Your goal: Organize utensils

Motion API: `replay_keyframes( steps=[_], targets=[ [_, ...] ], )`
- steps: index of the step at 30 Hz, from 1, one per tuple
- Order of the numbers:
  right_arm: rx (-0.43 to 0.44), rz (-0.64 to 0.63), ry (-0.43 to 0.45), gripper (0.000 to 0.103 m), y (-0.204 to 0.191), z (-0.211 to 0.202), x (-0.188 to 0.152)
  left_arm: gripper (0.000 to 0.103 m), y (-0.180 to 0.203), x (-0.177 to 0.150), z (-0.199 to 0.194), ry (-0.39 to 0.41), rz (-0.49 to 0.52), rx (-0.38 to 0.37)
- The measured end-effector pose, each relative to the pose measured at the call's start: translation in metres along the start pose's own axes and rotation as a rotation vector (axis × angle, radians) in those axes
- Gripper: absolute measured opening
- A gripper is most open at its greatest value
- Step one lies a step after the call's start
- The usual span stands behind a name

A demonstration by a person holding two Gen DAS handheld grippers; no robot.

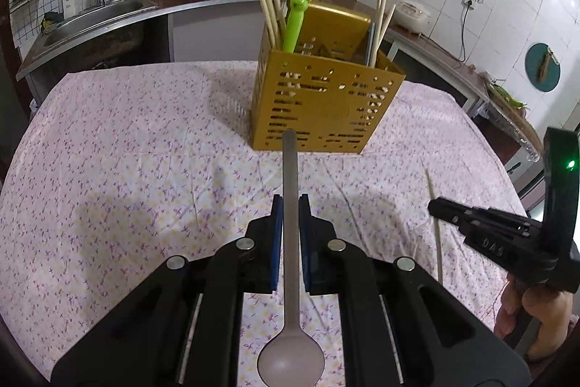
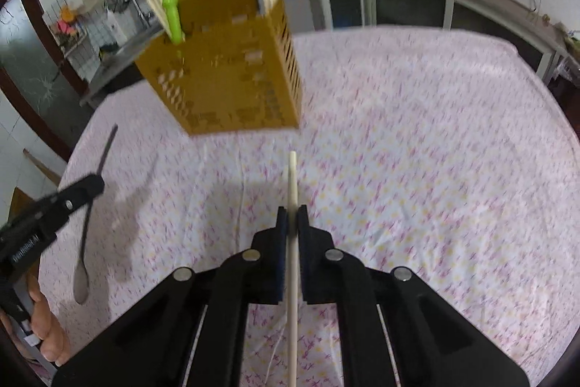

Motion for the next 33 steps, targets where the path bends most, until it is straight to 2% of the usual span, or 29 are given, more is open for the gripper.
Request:
replay_keyframes(
  steps=[9, 18, 21, 23, 25, 30, 33],
  targets=[
    [0.034, 0.051, 0.18, 0.006, 0.01, -0.041, 0.042, 0.008, 0.009, 0.011, -0.007, 0.057, 0.011, -0.022],
    [0.032, 0.055, 0.366, 0.006, 0.01, -0.089, 0.096, 0.003, 0.027, 0.046, -0.024, 0.118, 0.065, -0.019],
    [0.039, 0.05, 0.371, 0.006, 0.007, -0.091, 0.105, 0.003, 0.027, 0.052, -0.027, 0.11, 0.074, 0.0],
    [0.055, 0.051, 0.363, 0.006, 0.005, -0.089, 0.106, 0.003, 0.021, 0.049, -0.016, 0.052, 0.052, -0.01],
    [0.056, 0.039, 0.344, 0.006, 0.002, -0.083, 0.102, 0.003, 0.011, 0.043, -0.003, 0.016, 0.03, 0.012],
    [0.028, 0.014, 0.285, 0.006, 0.005, -0.055, 0.086, 0.003, -0.016, 0.024, 0.035, -0.064, -0.068, 0.013],
    [0.007, 0.023, 0.265, 0.006, 0.015, -0.045, 0.088, 0.007, -0.035, 0.019, 0.058, -0.106, -0.121, 0.025]
  ],
)
Point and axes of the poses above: each gripper's, at about its wrist camera, not at the fingertips, and z roughly the way its jaws point, y to its right, x to its top, the point moved 10 cm from there along z, roughly the way its jaws point, and after that the axes turned 15 degrees about -x, right-handed, at the moved point
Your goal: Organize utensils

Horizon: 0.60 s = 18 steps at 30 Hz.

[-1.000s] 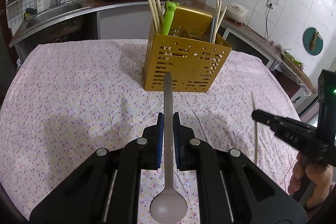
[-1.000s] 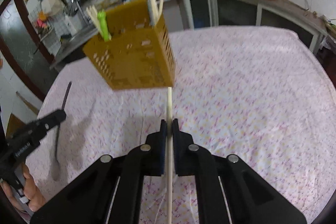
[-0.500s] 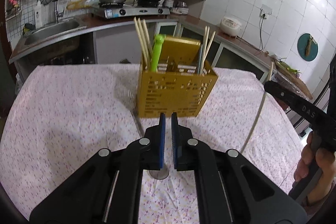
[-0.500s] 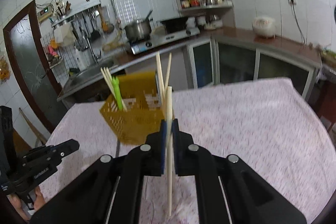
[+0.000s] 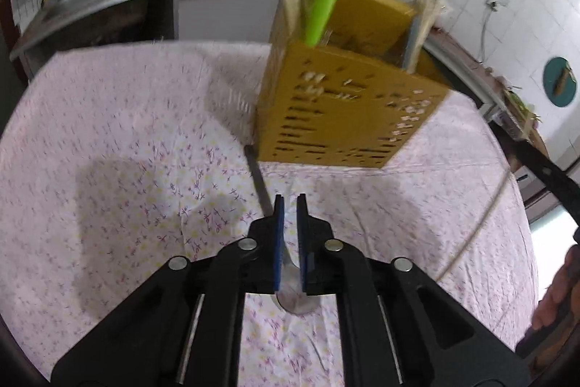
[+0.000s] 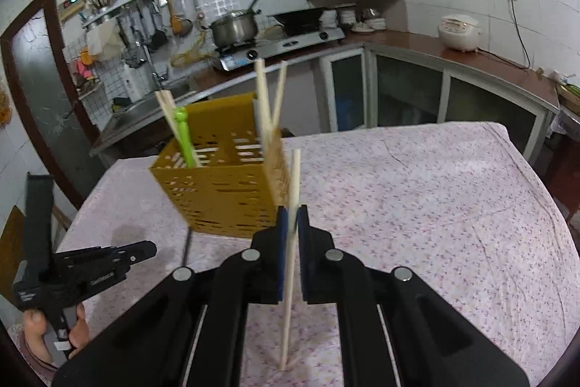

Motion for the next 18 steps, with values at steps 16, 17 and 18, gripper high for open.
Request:
replay_keyframes(
  steps=[16, 17, 18],
  targets=[
    [0.004, 0.02, -0.138, 0.007, 0.015, 0.06, -0.001, 0.015, -0.045, 0.012, 0.069, -0.097, -0.072, 0.093],
    [0.003, 0.018, -0.142, 0.007, 0.015, 0.062, -0.002, 0.015, -0.045, 0.013, 0.07, -0.094, -0.067, 0.093],
    [0.001, 0.016, -0.145, 0.007, 0.014, 0.063, -0.002, 0.015, -0.045, 0.014, 0.072, -0.095, -0.06, 0.096]
  ],
)
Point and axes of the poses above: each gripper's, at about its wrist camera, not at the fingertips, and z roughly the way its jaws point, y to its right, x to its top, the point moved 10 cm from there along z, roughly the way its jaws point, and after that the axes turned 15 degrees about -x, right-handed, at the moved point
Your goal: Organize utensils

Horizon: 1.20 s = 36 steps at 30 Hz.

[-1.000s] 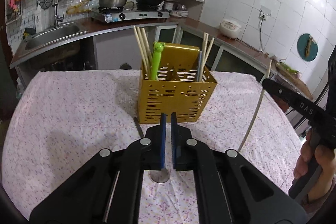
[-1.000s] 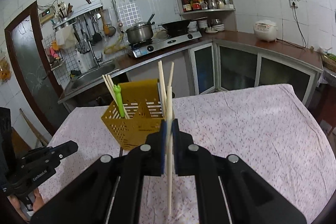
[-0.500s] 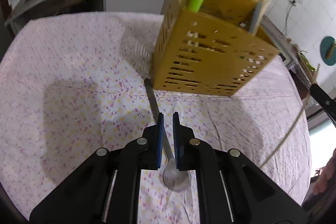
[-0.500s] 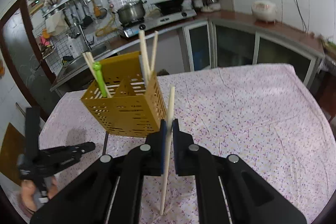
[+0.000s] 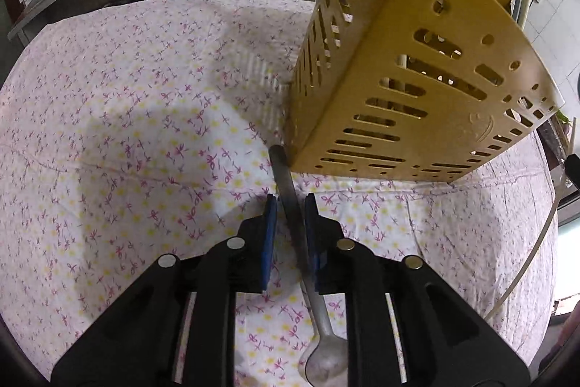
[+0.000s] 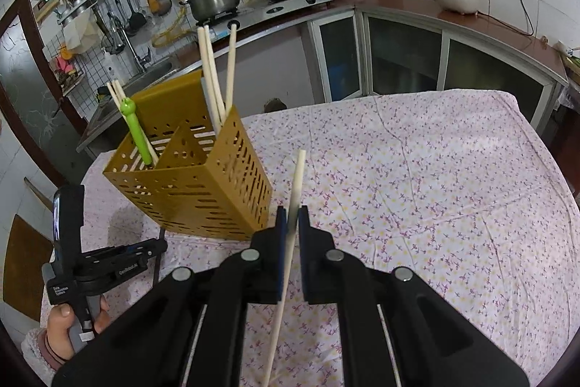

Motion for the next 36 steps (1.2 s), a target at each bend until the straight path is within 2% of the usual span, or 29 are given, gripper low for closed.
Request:
replay_keyframes(
  steps=[3, 7, 14, 18, 23, 27, 32, 36],
  targets=[
    [-0.005, -0.008, -0.018, 0.007, 0.0, 0.008, -0.001, 0.012, 0.0, 0.004, 0.004, -0.001, 0.023, 0.02],
    [-0.006, -0.014, -0.03, 0.007, -0.002, 0.01, -0.001, 0.009, 0.0, 0.009, 0.008, -0.003, 0.023, 0.01],
    [-0.01, -0.039, -0.043, 0.007, -0.006, 0.014, 0.002, 0.008, -0.01, 0.003, -0.02, 0.023, 0.02, -0.023],
    [-0.021, -0.066, -0.025, 0.007, -0.007, 0.004, 0.008, 0.008, 0.002, 0.009, -0.057, 0.093, 0.069, -0.053],
    [-0.014, -0.061, 0.04, 0.006, -0.005, -0.021, 0.026, 0.008, 0.025, 0.023, -0.103, 0.193, 0.115, -0.108],
    [0.011, -0.044, 0.13, 0.006, -0.005, -0.052, 0.048, 0.008, 0.055, 0.04, -0.136, 0.279, 0.18, -0.15],
    [0.011, -0.048, 0.25, 0.006, -0.011, -0.089, 0.073, 0.007, 0.088, 0.059, -0.158, 0.364, 0.233, -0.168],
    [-0.021, -0.064, 0.199, 0.006, -0.008, -0.073, 0.074, 0.003, 0.098, 0.065, -0.166, 0.377, 0.231, -0.183]
  ],
)
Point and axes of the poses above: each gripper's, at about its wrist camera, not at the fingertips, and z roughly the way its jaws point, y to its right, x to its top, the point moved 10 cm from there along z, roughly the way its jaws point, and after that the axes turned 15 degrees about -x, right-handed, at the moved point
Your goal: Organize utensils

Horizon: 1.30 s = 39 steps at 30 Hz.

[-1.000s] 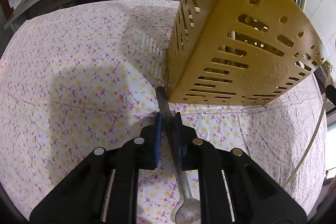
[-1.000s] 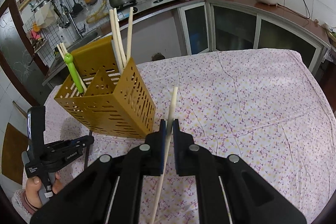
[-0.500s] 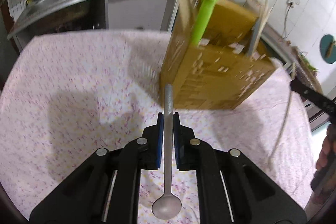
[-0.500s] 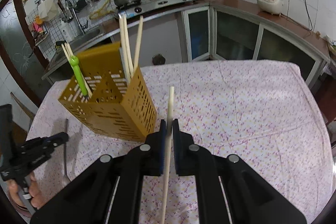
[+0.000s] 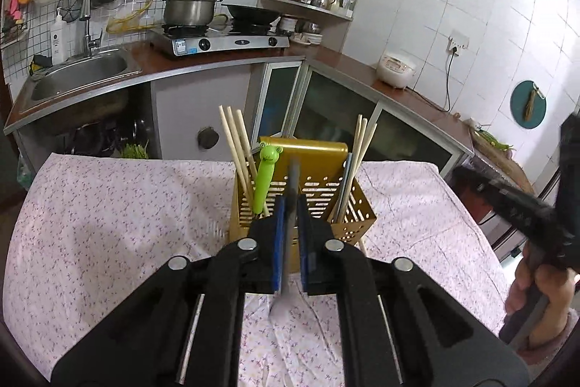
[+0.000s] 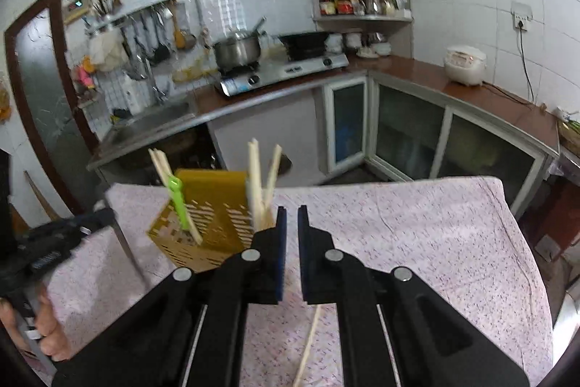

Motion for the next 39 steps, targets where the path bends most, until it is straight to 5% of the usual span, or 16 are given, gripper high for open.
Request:
replay_keyframes(
  steps=[11, 16, 20, 24, 26, 36, 39],
  targets=[
    [-0.028, 0.017, -0.286, 0.006, 0.021, 0.1, -0.103, 0.0, -0.033, -0.029, -0.008, -0.03, -0.054, 0.029],
    [-0.034, -0.009, -0.35, 0.006, 0.021, 0.12, -0.124, 0.0, -0.072, -0.082, 0.016, -0.195, -0.156, 0.028],
    [-0.022, -0.031, -0.4, 0.009, 0.01, 0.13, -0.141, 0.011, -0.09, -0.124, 0.028, -0.309, -0.134, 0.053],
    [-0.028, -0.044, -0.41, 0.009, 0.003, 0.133, -0.15, 0.02, -0.098, -0.149, 0.032, -0.367, -0.12, 0.048],
    [-0.033, -0.033, -0.413, 0.009, 0.003, 0.134, -0.15, 0.044, -0.098, -0.154, 0.036, -0.379, -0.09, 0.046],
    [-0.056, -0.014, -0.429, 0.009, 0.005, 0.142, -0.142, 0.043, -0.092, -0.158, 0.075, -0.424, 0.027, 0.031],
    [-0.061, -0.008, -0.432, 0.009, 0.003, 0.15, -0.134, 0.035, -0.085, -0.159, 0.076, -0.438, 0.042, 0.006]
  ],
)
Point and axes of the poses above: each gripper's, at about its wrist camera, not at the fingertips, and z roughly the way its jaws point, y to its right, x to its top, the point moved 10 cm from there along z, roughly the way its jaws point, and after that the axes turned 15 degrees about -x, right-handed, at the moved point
